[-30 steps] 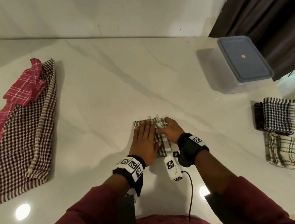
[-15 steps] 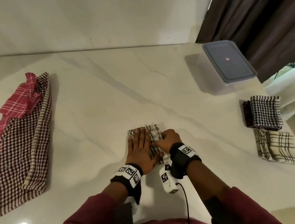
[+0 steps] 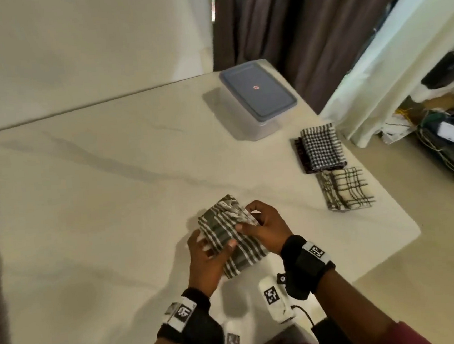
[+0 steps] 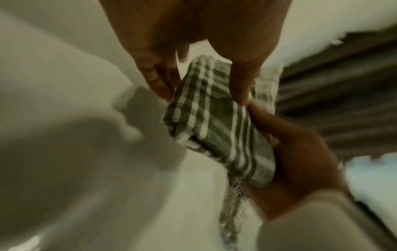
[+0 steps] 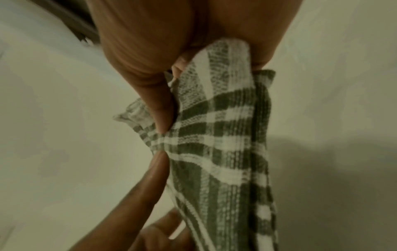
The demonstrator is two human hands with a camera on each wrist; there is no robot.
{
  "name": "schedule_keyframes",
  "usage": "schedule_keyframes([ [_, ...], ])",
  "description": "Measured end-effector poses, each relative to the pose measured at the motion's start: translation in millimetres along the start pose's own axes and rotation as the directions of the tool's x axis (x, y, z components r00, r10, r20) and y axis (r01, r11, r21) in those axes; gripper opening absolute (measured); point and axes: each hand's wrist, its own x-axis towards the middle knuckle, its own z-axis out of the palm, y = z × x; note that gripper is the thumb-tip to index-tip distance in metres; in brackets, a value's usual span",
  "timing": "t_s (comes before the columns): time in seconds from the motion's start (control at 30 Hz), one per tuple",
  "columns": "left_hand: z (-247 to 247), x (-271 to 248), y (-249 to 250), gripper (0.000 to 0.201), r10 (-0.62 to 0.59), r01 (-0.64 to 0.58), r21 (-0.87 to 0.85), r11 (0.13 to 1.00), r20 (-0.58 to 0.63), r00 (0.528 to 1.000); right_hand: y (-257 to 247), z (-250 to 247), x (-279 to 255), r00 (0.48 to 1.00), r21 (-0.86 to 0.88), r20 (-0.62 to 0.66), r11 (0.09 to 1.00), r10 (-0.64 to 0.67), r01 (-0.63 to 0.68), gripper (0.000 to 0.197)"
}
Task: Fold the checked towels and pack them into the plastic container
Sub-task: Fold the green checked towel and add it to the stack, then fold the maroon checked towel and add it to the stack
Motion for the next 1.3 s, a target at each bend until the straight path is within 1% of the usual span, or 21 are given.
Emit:
schedule_keyframes([
  [0.03,8,3,5,0.060,-0.083,0.094,-0.091,0.991,0.119,0.989,-3,-11,-2,1.000,0.039,-0.001,0.999,0.000,0.000,0.026],
  [0.1,26,13,11,0.045,-0.141,0.192,-0.165,0.967,0.280,0.950,-5,-34,-3,1.000,0.094,-0.011,0.996,0.001,0.000,0.027],
  [0.17,45,26,14,0.046,-0.115,0.160,-0.135,0.978,0.290,0.950,-5,-58,-2,0.998,0.085,-0.062,0.996,-0.015,0.020,0.026],
  [0.2,56,32,17,0.051,-0.106,0.143,-0.119,0.982,0.278,0.955,-5,-72,-2,0.993,0.032,-0.115,0.999,-0.038,0.042,0.024],
  [0.27,78,45,21,0.053,-0.097,0.121,-0.085,0.989,0.244,0.965,3,-104,-1,0.961,-0.101,-0.266,0.994,-0.076,0.051,0.022],
  [0.3,86,49,23,0.047,-0.092,0.110,-0.071,0.991,0.225,0.970,10,-120,-2,0.932,-0.164,-0.349,0.986,-0.097,0.041,0.020],
  [0.37,108,55,26,0.033,-0.067,0.078,-0.050,0.996,0.203,0.977,27,-158,-5,0.864,-0.307,-0.485,0.951,-0.134,-0.025,0.017],
  [0.43,131,59,28,0.029,-0.061,0.069,-0.032,0.997,0.211,0.976,49,-195,-5,0.843,-0.466,-0.522,0.870,-0.125,-0.160,0.024],
  [0.5,152,61,30,0.031,-0.055,0.062,-0.022,0.998,0.230,0.972,68,-220,-2,0.883,-0.599,-0.465,0.758,-0.067,-0.258,0.044],
  [0.6,186,70,25,0.036,-0.077,0.083,-0.010,0.997,0.277,0.958,89,-242,3,0.933,-0.694,-0.359,0.679,-0.041,-0.237,0.067],
  [0.67,202,75,21,0.037,-0.130,0.119,0.061,0.991,0.251,0.959,93,-247,5,0.941,-0.722,-0.328,0.664,-0.077,-0.198,0.065],
  [0.77,219,82,7,0.042,-0.212,0.195,0.154,0.969,0.109,0.971,89,-255,6,0.951,-0.725,-0.302,0.663,-0.066,-0.184,0.065],
  [0.83,227,84,0,0.046,-0.180,0.167,0.241,0.956,0.034,0.983,87,-259,6,0.959,-0.720,-0.279,0.671,-0.044,-0.178,0.068],
  [0.9,231,88,-7,0.047,-0.144,0.129,0.305,0.944,0.027,0.989,85,-257,2,0.964,-0.698,-0.264,0.698,-0.045,-0.158,0.066],
  [0.97,230,86,-9,0.050,-0.126,0.104,0.334,0.937,0.046,0.991,81,-249,-4,0.946,-0.696,-0.288,0.712,-0.150,-0.099,0.053],
  [1.03,222,83,-11,0.050,-0.073,0.039,0.432,0.901,0.062,0.995,72,-231,-11,0.902,-0.707,-0.294,0.707,-0.316,0.018,0.048],
  [1.1,205,76,-12,0.057,-0.037,0.018,0.564,0.826,0.022,0.999,61,-202,-15,0.883,-0.711,-0.228,0.690,-0.409,0.137,0.050],
  [1.17,179,64,-10,0.061,-0.035,0.043,0.619,0.785,-0.025,0.999,58,-171,-15,0.905,-0.746,-0.095,0.631,-0.415,0.211,0.044],
  [1.2,165,60,-10,0.058,-0.040,0.048,0.629,0.776,-0.027,0.999,58,-158,-13,0.921,-0.770,-0.035,0.598,-0.389,0.224,0.038],
  [1.27,123,46,-6,0.041,-0.036,0.054,0.620,0.783,-0.042,0.998,52,-120,-9,0.944,-0.803,0.059,0.546,-0.325,0.239,0.029],
  [1.3,99,39,-5,0.032,-0.019,0.048,0.600,0.799,-0.054,0.998,45,-98,-7,0.945,-0.814,0.113,0.517,-0.306,0.265,0.031],
])
